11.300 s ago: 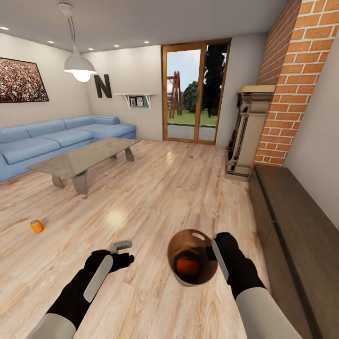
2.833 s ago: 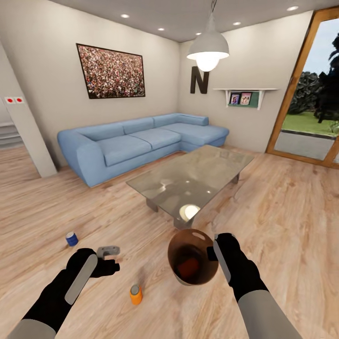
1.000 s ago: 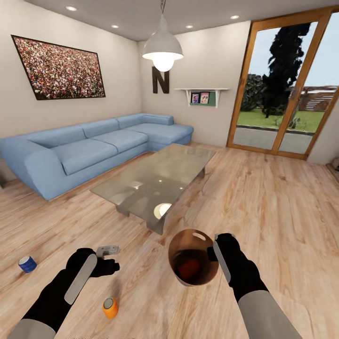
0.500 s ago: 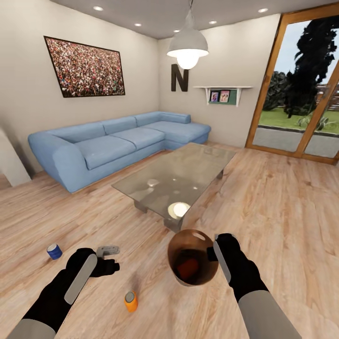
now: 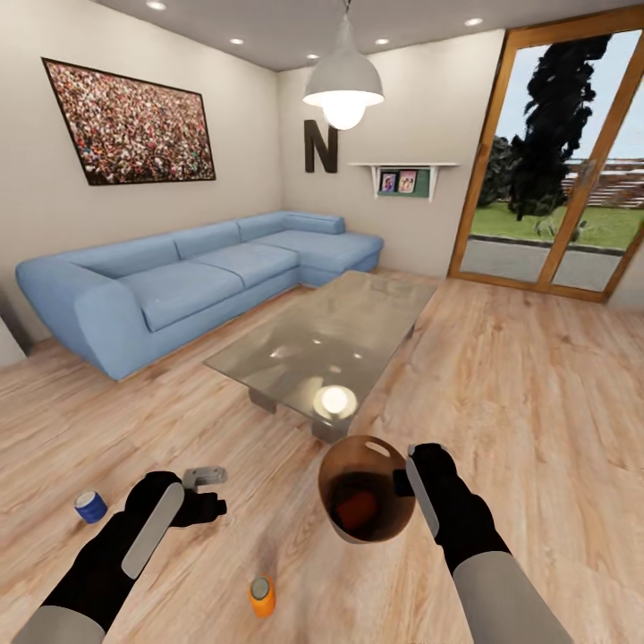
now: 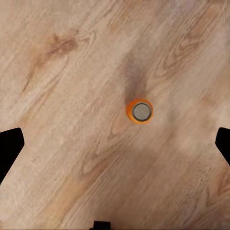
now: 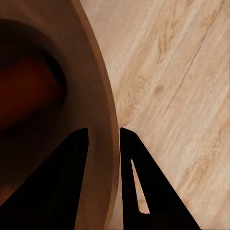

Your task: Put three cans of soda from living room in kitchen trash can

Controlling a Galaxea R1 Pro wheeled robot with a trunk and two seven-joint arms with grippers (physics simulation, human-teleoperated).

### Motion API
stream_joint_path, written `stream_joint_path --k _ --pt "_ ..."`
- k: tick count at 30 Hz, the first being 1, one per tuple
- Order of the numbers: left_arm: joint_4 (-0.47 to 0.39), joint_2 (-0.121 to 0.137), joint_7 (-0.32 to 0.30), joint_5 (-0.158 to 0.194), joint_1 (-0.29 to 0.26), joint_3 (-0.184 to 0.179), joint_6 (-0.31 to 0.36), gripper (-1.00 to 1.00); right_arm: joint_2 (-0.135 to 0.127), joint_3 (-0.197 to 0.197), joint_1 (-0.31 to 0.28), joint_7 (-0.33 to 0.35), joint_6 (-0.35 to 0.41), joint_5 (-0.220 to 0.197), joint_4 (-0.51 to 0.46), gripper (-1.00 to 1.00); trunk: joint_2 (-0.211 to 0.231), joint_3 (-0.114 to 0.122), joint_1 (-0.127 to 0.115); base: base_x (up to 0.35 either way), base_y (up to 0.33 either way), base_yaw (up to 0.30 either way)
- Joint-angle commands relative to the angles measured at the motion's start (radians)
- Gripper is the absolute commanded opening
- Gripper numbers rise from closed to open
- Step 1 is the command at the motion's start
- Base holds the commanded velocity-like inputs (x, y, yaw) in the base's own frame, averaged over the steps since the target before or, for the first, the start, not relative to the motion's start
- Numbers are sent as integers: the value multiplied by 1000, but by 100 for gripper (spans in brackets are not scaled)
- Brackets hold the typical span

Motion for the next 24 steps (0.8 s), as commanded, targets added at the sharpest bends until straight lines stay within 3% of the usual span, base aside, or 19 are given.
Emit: stream_joint_path --k 1,15,24 --pt "0 0 0 0 0 0 0 100 0 0 0 0 0 -7 0 -100 0 0 0 82 322 -278" --pt "-1 1 -16 0 0 -11 0 100 1 -3 0 2 0 -8 0 -100 0 3 0 21 331 -283" --pt "-2 -2 -17 -1 1 -11 0 100 2 -5 0 5 0 -9 0 -100 0 6 0 127 270 -284"
